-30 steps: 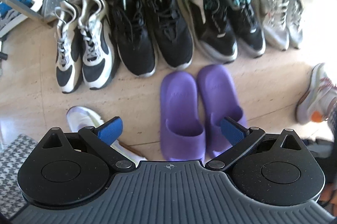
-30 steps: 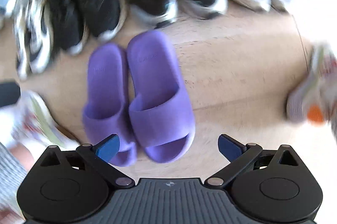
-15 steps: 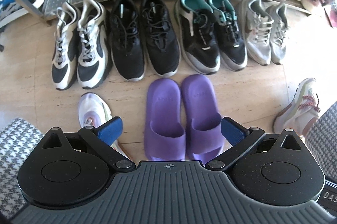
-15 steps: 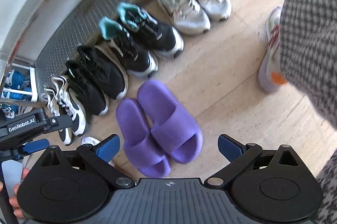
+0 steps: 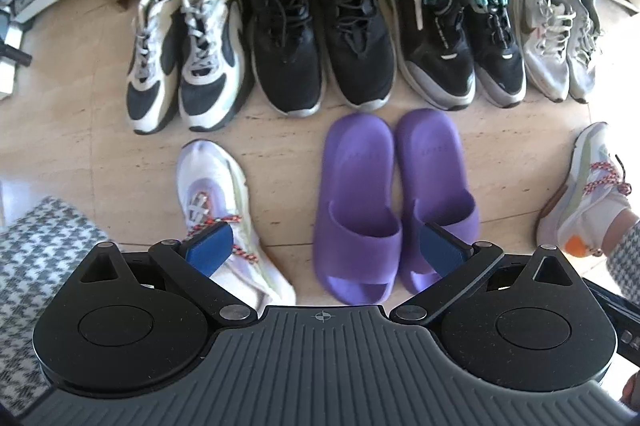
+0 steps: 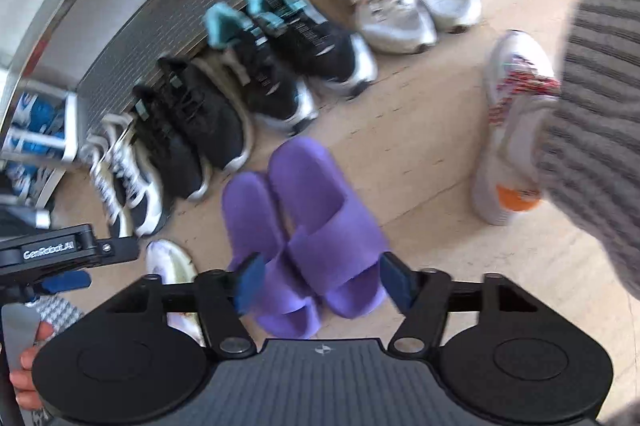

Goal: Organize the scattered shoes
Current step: 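Move the right tool to the grey-white mesh sneaker pair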

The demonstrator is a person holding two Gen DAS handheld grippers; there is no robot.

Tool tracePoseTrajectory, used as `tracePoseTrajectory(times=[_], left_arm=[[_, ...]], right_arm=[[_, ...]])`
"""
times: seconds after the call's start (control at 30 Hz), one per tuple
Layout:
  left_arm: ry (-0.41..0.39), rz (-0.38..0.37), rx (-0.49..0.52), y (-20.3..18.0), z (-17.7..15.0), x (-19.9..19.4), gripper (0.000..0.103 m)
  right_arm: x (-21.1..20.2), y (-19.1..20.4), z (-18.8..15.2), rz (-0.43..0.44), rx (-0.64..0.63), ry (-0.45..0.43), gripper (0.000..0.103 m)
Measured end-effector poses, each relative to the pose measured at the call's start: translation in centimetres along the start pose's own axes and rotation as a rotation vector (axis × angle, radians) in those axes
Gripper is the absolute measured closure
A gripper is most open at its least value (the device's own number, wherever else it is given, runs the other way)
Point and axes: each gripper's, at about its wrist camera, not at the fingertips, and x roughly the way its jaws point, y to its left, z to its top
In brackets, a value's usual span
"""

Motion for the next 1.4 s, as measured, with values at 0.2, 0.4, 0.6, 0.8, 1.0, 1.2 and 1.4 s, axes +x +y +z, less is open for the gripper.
tracePoseTrajectory(times=[0.2,0.4,0.6,0.8,1.0,1.2,1.4], left_arm=[[-0.051,-0.032,0.119,-1.3,-0.2,-4.2,0.001],[-0.078,-0.011,0.154,-4.3,3.0,-4.3,0.001],[-0.105,-0.020,0.222,-8.1,7.3,-2.6,0.001],[-0.101,-0.049,0.187,-8.7,10.4,-1.7,0.001],[-0.086,-0.054,0.119,-8.5,13.3,-1.1,0.001],[0.006,-0.077,0.154,-9.2,14.6,1.2,0.001],[0.068,-0.042,0.146,-8.7,15.8,3.4,0.001]], right_arm=[[1.3,1.2,0.1,0.121,0.054,0.076,0.049],[3.1,1.9,-0.4,0.073,0.045,0.188,0.043],[3.3,1.2,0.3,-0.047,0.026,0.145,0.043],[4.1,-1.4,8.6,-0.177,0.009,0.079,0.043],[2.7,-0.5,21.4,-0.317,-0.248,-0.001,0.016],[4.8,-4.4,30.4,-0.354,-0.301,-0.100,0.026],[10.0,-6.6,32.5,-0.335,-0.354,-0.015,0.029]])
